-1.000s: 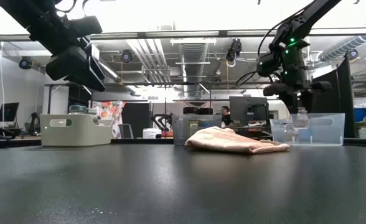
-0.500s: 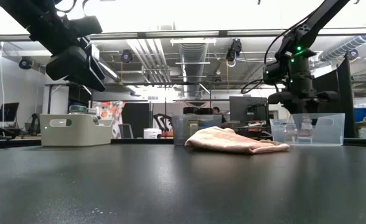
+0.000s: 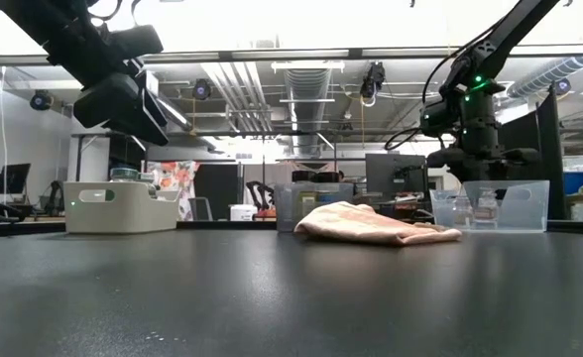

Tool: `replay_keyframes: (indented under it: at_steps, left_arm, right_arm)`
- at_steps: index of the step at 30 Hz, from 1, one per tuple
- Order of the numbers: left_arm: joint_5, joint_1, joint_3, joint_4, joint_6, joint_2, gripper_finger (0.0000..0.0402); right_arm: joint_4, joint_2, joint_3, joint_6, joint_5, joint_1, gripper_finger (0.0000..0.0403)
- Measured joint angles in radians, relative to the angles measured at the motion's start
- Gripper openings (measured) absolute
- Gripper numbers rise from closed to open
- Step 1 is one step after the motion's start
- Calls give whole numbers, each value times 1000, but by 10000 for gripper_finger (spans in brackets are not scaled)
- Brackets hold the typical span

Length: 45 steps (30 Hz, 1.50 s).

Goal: Sort spices by type
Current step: Put the brown seasoning bottle into the transparent bin, then return to Home Position

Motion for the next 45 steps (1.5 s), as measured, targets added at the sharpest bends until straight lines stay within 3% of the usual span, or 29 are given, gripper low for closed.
replay_keyframes:
  at_steps: [8, 23, 32, 38, 45]
  left_arm:
    - [0, 0, 0, 0, 4, 0, 320]
    - [0, 0, 0, 0, 4, 0, 320]
    - [0, 0, 0, 2, 8, 0, 320]
    - [0, 0, 0, 8, 7, 0, 320]
    - [0, 0, 0, 9, -66, 0, 320]
  right_arm:
    - [5, 0, 0, 9, -3, 0, 203]
    - [2, -14, 28, -18, -15, 0, 311]
    - [8, -121, 145, -27, -12, 14, 335]
    - [109, -259, 141, -40, -10, 135, 324]
    - [295, -401, 104, -44, 83, 410, 293]
